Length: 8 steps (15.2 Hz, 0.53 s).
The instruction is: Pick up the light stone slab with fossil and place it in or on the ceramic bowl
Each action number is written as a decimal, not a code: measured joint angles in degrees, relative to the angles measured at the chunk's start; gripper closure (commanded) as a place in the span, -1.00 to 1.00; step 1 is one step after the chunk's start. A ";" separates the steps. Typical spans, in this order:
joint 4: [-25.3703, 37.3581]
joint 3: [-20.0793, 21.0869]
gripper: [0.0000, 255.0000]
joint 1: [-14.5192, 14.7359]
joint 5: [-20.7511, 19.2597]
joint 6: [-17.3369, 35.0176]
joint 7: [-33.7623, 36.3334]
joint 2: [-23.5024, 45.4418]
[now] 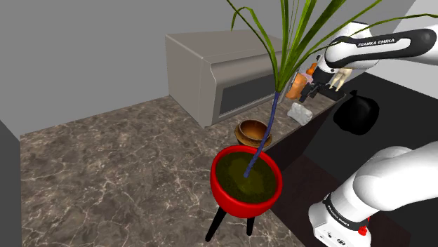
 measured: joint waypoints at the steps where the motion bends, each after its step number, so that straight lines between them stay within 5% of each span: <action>1: 0.63 -1.26 -1.00 0.19 0.52 1.33 -1.23 2.14; 8: 4.50 -8.81 -1.00 0.92 6.33 8.46 -11.00 15.13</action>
